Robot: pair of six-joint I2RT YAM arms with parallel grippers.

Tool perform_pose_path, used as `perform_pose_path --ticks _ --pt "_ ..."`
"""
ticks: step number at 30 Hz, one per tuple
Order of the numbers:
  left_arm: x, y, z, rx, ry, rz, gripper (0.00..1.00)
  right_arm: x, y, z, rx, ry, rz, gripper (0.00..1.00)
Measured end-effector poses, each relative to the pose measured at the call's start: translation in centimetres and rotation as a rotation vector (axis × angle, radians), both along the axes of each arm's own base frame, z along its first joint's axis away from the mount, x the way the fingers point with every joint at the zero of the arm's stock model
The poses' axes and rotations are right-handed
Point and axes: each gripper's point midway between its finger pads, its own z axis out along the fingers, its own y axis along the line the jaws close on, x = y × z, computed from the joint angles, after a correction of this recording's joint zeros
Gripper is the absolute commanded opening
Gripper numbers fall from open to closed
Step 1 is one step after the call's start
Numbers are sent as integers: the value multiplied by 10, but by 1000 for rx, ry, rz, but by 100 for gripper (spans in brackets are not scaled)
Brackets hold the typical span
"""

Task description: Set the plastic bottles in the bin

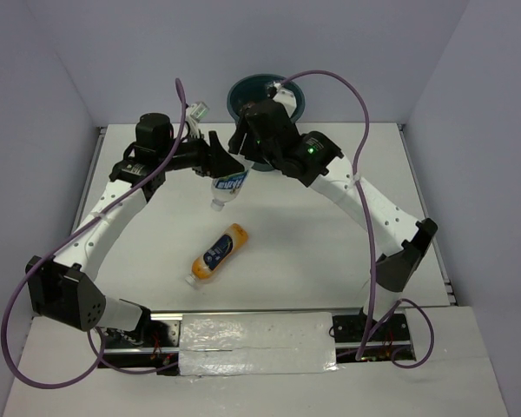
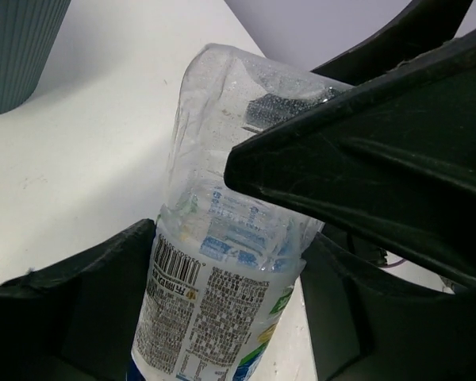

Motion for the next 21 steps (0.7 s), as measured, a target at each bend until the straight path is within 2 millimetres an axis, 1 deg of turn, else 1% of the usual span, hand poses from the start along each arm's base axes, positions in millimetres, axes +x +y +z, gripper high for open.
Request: perform_pose_path --ticks 1,2,5,9,11,14,16,18,19,21 --pt "0 0 -1 3 0 0 95 1 0 0 0 -2 -3 58" --pt "0 1 -2 8 -1 -1 99 1 0 -1 -2 -1 -5 54" --pt "1 3 -6 26 7 14 99 3 -4 -5 -26 -7 -19 46" --pt "1 9 -14 68 36 44 99 7 -13 -1 -62 -32 -47 44" --pt "2 13 -13 94 32 65 99 12 -17 8 -80 -60 -69 44" --pt "2 25 -10 147 19 120 99 21 -26 29 -98 -120 -107 43" --pt "0 40 -3 177 2 172 99 30 -36 46 -113 -172 -143 44" --pt "0 61 7 193 -11 242 99 40 -49 64 -131 -240 -196 44" --pt "0 80 19 193 -31 304 99 46 -55 73 -140 -278 -225 45" --pt "1 107 36 194 -60 402 99 58 -68 90 -155 -348 -284 45"
